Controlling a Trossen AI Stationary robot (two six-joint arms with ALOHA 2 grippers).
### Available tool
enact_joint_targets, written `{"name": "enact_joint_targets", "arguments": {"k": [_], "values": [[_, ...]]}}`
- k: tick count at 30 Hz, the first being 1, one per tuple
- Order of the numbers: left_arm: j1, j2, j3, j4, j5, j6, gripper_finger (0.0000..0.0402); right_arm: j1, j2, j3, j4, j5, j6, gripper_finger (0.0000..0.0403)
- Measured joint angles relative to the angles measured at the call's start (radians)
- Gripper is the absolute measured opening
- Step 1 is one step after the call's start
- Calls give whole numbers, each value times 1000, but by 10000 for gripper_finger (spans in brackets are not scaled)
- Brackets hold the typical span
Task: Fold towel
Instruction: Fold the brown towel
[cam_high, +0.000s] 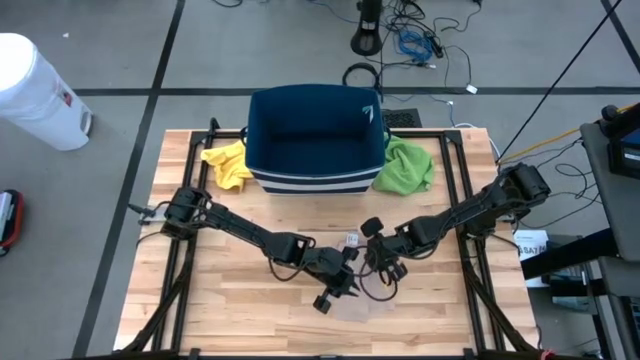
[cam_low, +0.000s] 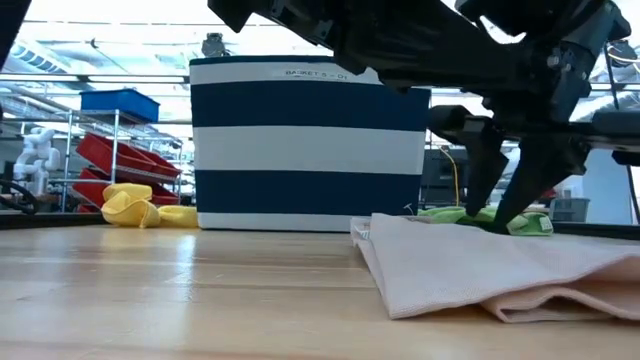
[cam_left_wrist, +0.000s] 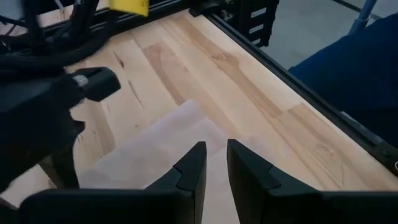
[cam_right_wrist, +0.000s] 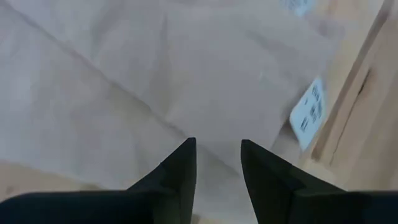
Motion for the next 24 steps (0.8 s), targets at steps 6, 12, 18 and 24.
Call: {"name": "enact_joint_targets", "arguments": {"k": [6,12,18,24], "values": [[0,0,0,-7,-1,-17,71,4,2,0,-5,26,-27,99],[0,0,0,-27,-15,-21,71,4,2,0,7,11,26,98],[9,5,0,-183,-140,1,71,5,1,0,30,-169,305,98],[29,50,1,-229,-149,11,71,35,1,0,36,-205,376,98]]}}
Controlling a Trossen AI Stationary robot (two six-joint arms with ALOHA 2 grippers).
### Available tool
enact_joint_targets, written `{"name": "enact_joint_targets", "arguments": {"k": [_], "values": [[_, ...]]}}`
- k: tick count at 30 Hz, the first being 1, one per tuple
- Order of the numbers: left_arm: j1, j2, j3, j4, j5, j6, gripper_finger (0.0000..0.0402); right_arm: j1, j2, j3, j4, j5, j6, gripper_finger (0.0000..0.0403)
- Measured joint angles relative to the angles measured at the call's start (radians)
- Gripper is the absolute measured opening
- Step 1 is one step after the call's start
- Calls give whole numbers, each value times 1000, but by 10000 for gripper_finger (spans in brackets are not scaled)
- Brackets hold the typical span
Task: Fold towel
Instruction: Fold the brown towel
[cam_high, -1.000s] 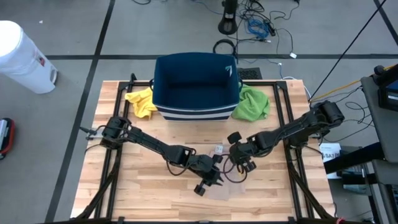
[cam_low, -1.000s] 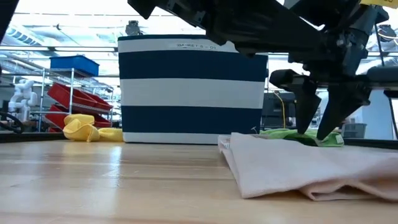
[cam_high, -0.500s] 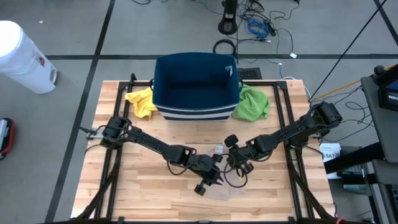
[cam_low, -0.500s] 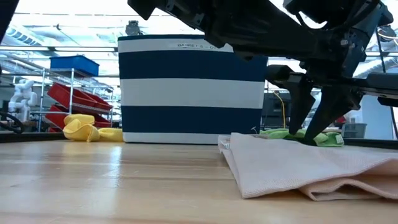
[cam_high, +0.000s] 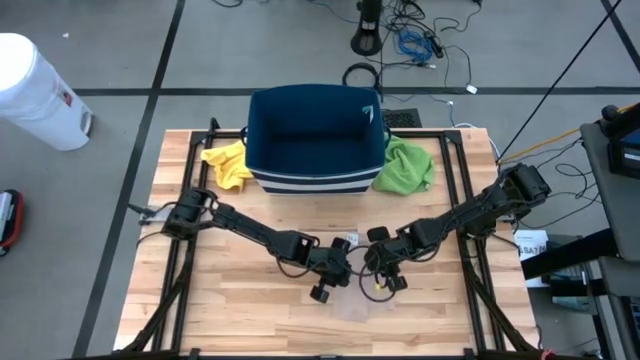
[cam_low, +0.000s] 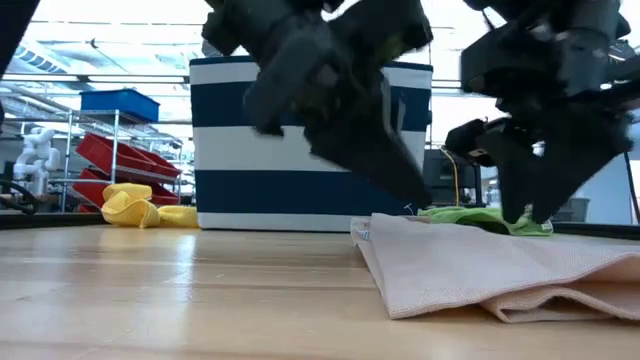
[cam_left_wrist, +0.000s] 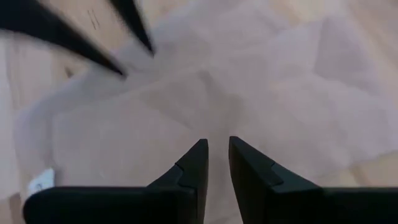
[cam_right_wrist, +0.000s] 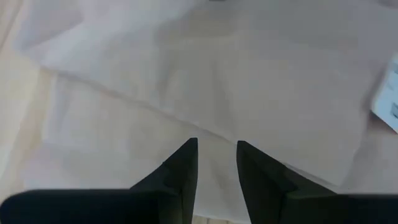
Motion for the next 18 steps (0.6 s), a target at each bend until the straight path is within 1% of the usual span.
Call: {"name": "enact_joint_targets", "arguments": {"k": [3,10,12,18], "values": [[8,31,0,11,1,0,71,33,18,0,28,59,-44,98],[8,55,0,7,4,-3,71,62,114,0,92,75,-128,98],[8,55,0,6,7,-3,71,70,129,3,114,108,-135,98],[9,55,0,7,7,0,71,105,112,0,110,211,-160,98]]}}
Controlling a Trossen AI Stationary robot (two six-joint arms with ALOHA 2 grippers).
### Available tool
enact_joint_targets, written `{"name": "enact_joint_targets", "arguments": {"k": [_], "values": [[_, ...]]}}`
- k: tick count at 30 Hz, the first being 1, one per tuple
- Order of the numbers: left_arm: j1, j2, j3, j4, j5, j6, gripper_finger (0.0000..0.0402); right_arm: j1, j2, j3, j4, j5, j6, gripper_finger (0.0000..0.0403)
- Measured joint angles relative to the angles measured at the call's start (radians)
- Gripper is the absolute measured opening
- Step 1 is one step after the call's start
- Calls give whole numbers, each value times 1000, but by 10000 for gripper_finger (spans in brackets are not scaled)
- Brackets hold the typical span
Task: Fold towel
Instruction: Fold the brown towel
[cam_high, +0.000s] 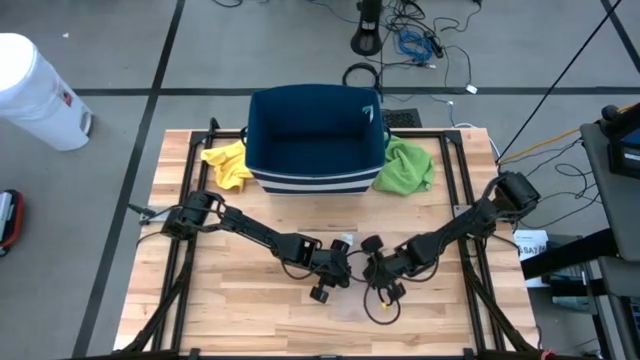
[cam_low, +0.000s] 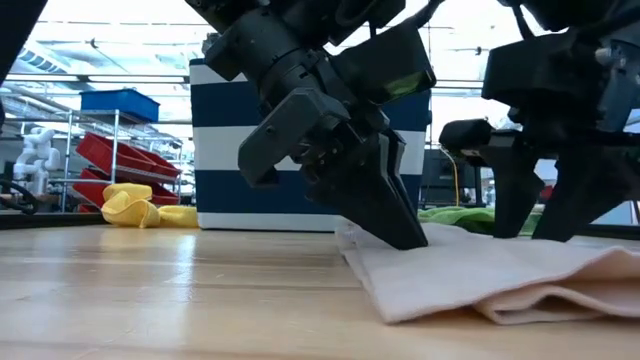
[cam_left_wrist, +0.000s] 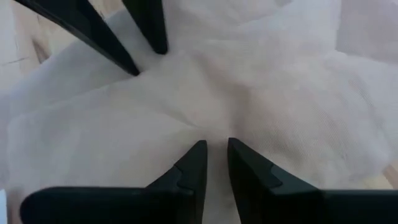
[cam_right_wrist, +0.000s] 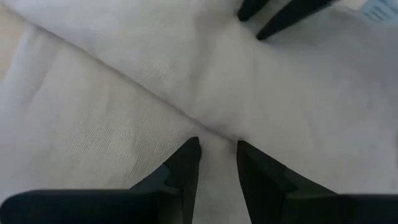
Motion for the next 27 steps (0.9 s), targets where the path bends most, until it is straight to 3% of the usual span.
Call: {"name": "enact_joint_targets", "arguments": {"k": [14,27], "values": [[6,0,0,9,0,-1,71,14,20,0,46,95,-78,98],[6,0,0,9,0,-2,71,14,20,0,121,96,-109,98]]}}
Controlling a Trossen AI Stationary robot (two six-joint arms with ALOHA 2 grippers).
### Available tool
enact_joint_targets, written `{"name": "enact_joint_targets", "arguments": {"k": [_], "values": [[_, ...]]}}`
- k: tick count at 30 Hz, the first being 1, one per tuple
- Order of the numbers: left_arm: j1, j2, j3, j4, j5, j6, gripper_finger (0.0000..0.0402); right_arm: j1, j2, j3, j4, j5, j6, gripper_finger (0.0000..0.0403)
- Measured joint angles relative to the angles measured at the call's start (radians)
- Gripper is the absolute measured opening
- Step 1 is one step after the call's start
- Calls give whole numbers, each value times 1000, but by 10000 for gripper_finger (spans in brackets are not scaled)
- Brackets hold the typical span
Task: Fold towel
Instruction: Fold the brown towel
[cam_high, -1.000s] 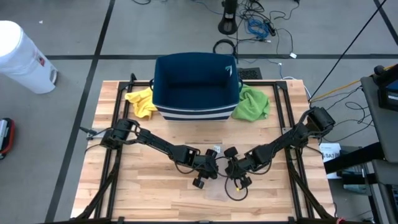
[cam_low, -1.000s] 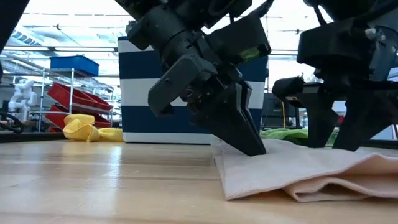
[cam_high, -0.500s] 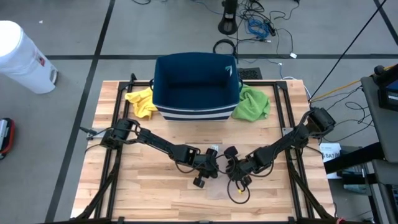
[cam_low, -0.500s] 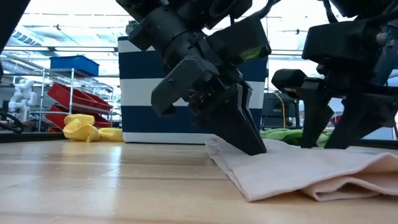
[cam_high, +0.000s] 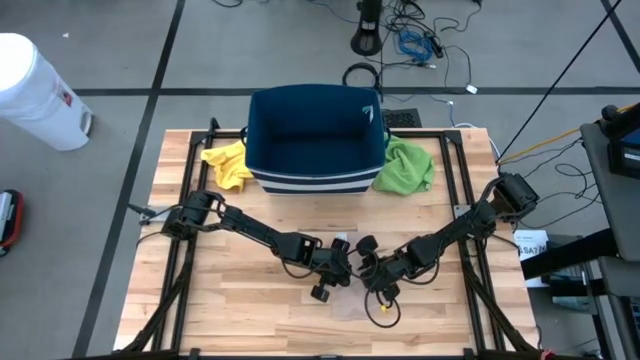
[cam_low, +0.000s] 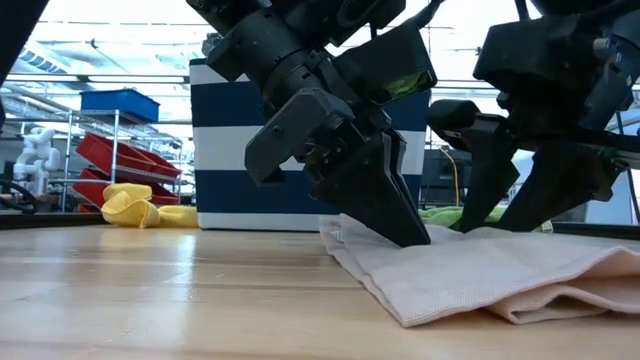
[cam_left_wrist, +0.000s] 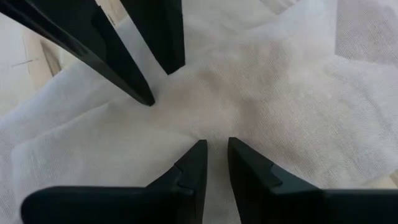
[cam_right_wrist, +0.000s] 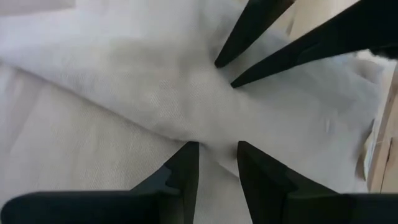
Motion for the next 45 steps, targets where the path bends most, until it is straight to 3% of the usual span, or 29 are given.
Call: {"name": "enact_joint_targets", "arguments": {"k": [6,12,18,23,26,28,30,35,40,45], "values": [[0,0,0,0,0,-1,71,0,0,0,29,0,-12,85],[0,0,0,1,0,-1,71,0,0,0,30,-2,-23,9],[-1,-38,-1,-1,-63,-1,71,7,-45,0,39,9,-36,1],[-21,-88,0,1,-69,1,71,36,-185,26,-282,141,-1,1],[-32,-89,0,9,-67,26,71,30,-248,34,-409,128,30,0],[-33,-89,0,21,-68,47,71,18,-265,31,-428,61,20,0],[-31,-88,0,38,-68,53,71,15,-266,31,-424,17,-11,7],[-28,-87,0,50,-68,42,71,15,-231,29,-455,18,-13,60],[-29,-87,0,30,-68,26,71,12,-216,28,-499,45,77,117],[-26,-87,0,27,-68,23,71,20,-222,28,-526,42,180,133]]}}
